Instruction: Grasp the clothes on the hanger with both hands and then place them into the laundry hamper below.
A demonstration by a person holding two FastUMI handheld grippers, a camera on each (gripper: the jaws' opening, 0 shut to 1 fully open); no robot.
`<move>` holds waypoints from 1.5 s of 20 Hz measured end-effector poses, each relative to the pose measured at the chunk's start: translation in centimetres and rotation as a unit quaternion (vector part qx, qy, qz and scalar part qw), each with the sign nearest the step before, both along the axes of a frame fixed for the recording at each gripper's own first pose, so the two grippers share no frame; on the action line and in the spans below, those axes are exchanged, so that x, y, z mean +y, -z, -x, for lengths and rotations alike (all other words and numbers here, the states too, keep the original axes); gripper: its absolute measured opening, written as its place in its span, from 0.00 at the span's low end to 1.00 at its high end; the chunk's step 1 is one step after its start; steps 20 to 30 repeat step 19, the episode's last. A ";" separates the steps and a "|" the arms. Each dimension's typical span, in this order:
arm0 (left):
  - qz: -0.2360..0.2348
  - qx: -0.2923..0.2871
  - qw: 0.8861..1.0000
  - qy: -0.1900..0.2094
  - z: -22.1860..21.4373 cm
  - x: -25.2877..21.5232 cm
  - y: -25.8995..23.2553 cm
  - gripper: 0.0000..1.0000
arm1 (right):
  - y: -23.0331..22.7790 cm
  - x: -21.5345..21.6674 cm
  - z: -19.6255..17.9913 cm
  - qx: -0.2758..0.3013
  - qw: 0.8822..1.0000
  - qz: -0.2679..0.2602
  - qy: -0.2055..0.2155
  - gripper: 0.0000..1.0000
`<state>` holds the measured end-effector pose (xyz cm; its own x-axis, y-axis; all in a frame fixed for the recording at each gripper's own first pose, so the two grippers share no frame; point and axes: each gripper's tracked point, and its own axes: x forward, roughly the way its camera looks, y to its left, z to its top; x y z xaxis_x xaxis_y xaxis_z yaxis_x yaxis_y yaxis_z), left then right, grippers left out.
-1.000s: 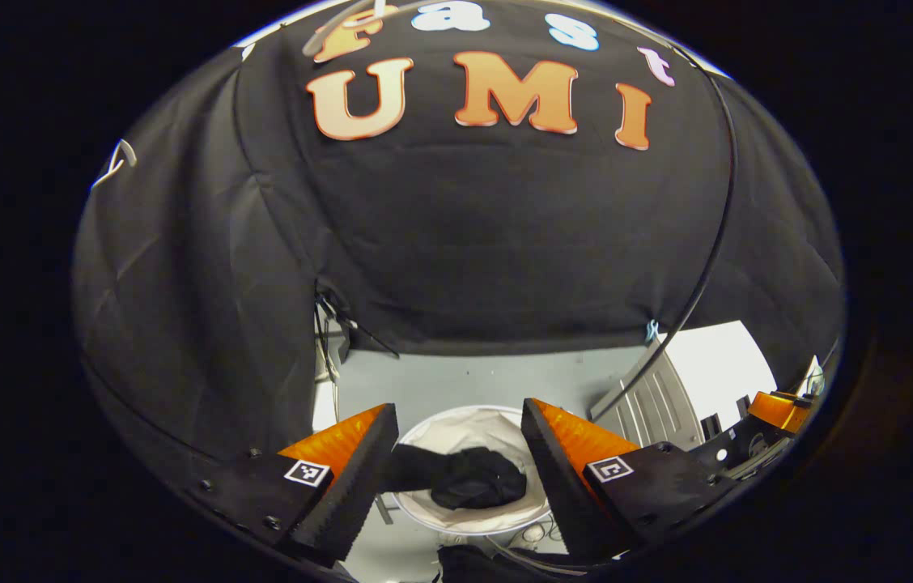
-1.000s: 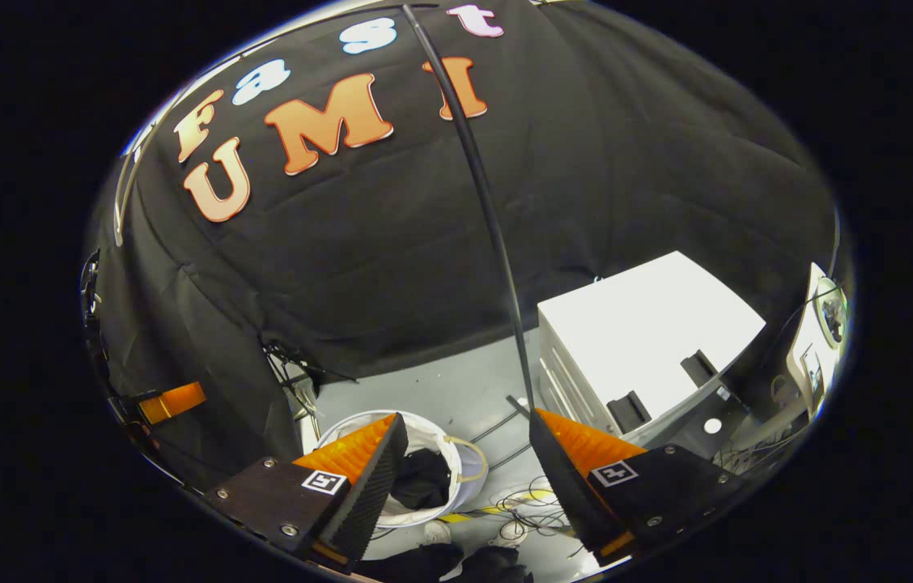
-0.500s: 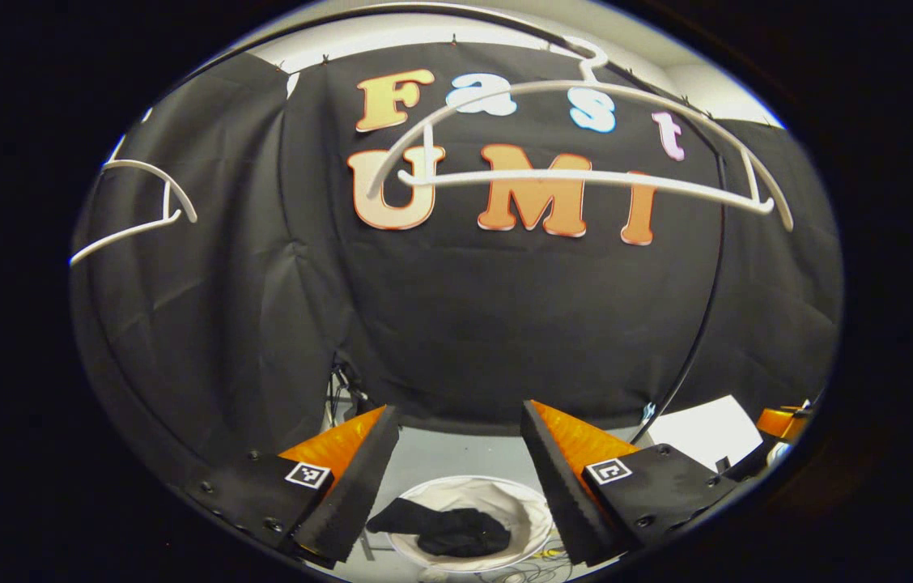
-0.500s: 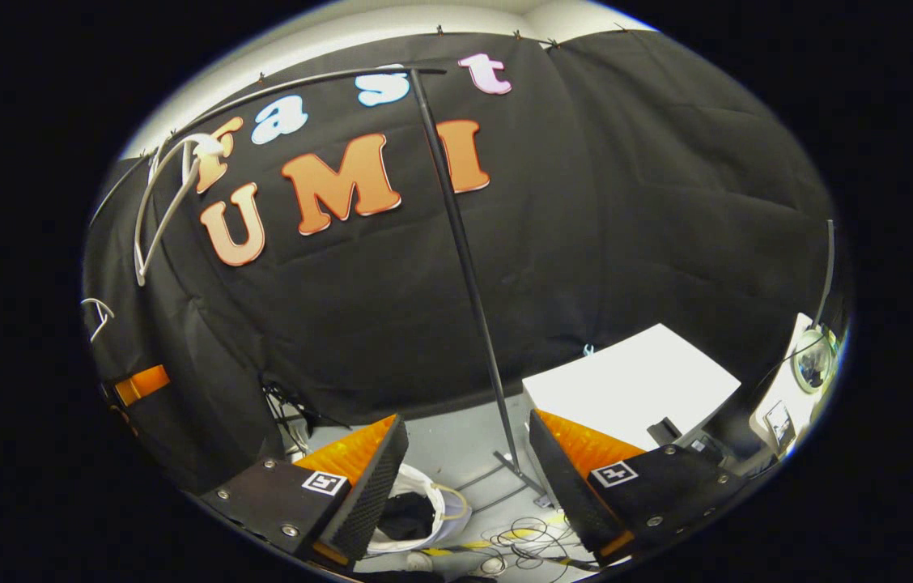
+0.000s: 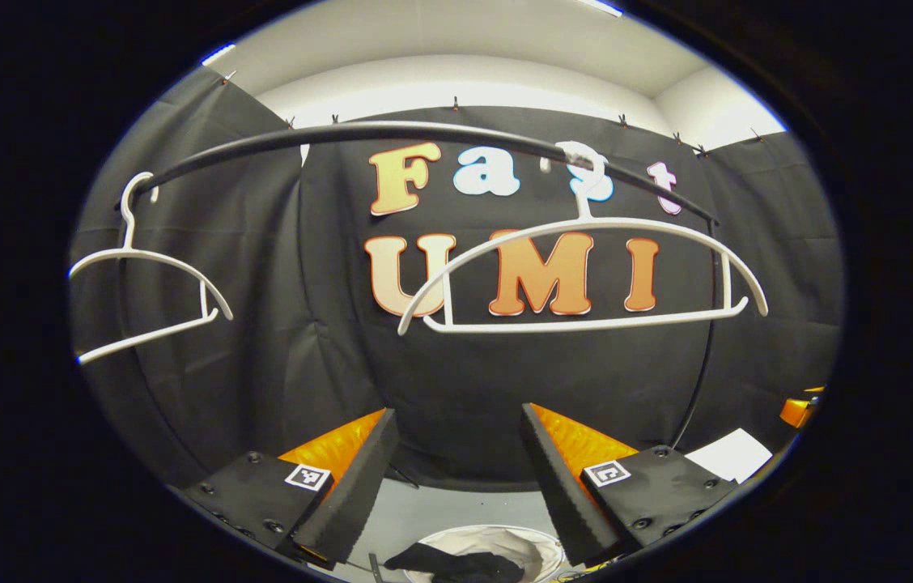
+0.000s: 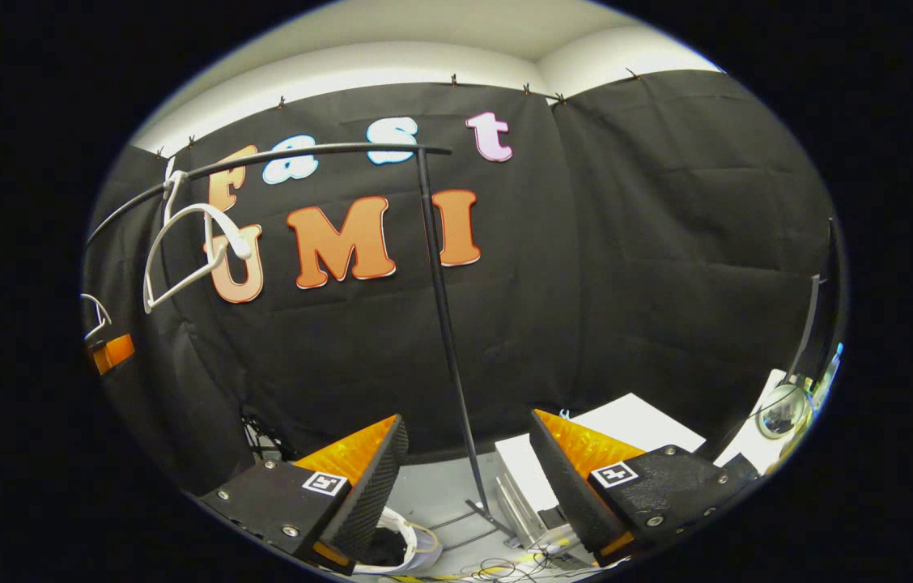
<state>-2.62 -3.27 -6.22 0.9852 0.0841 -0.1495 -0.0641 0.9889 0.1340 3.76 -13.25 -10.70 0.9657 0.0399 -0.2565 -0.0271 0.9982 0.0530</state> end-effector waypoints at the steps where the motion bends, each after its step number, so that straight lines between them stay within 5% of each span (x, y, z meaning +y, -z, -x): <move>1: 0.001 -0.005 1.000 0.000 0.0 0.1 -0.4 0.98 | -0.9 -0.3 0.2 -0.012 1.000 0.005 0.000 0.94; 8: 0.004 -0.025 1.000 -0.015 0.0 1.1 -1.4 0.98 | -4.0 -0.1 0.5 -0.063 0.998 0.001 -0.001 0.94; 30: -0.004 -0.038 0.999 -0.016 -0.3 0.3 -2.3 0.98 | -3.7 -0.3 0.0 -0.067 0.998 -0.005 -0.002 0.94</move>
